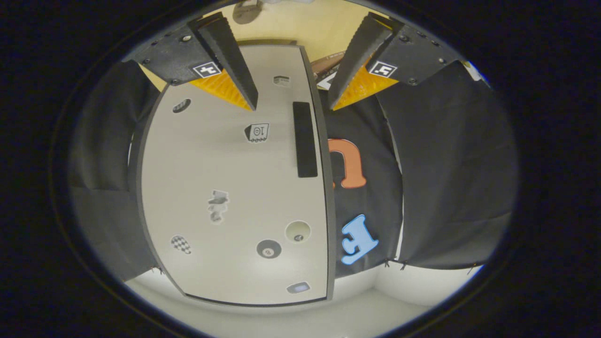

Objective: Open the shoe cabinet door, grab the shoes and put them into the shoe cabinet, then close the shoe cabinet door.

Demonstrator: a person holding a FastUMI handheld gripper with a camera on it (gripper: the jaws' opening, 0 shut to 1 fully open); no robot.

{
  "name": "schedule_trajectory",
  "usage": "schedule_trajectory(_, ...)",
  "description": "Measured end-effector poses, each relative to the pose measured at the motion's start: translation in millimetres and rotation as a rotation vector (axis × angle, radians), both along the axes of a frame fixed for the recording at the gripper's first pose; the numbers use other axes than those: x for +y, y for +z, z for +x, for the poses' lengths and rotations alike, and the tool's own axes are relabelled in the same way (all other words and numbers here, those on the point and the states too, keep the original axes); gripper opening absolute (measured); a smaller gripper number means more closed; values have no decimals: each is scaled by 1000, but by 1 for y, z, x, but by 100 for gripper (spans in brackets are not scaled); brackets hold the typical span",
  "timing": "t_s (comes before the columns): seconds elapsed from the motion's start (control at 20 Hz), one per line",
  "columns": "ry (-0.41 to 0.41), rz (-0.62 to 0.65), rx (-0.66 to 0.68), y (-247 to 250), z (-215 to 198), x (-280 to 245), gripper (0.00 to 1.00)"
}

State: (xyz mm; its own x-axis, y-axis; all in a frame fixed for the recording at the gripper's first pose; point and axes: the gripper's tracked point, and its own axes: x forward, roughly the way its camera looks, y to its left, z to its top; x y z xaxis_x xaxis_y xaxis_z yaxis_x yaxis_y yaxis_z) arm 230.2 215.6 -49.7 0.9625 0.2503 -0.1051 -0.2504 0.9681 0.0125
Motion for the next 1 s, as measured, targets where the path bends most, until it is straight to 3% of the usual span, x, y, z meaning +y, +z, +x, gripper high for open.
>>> schedule_trajectory(0.25, -27, -19, -8, 8, 56, 21, 96)
schedule_trajectory(0.35, -16, 9, 19, 6, 68, 29, 86)
schedule_trajectory(0.45, -14, 29, 36, 5, 77, 35, 69)
schedule_trajectory(0.65, -73, 28, 33, 3, 89, 32, 45)
schedule_trajectory(0.8, -88, -7, 14, 1, 90, 29, 40)
schedule_trajectory(1.0, -45, -30, 12, 0, 83, 27, 34)
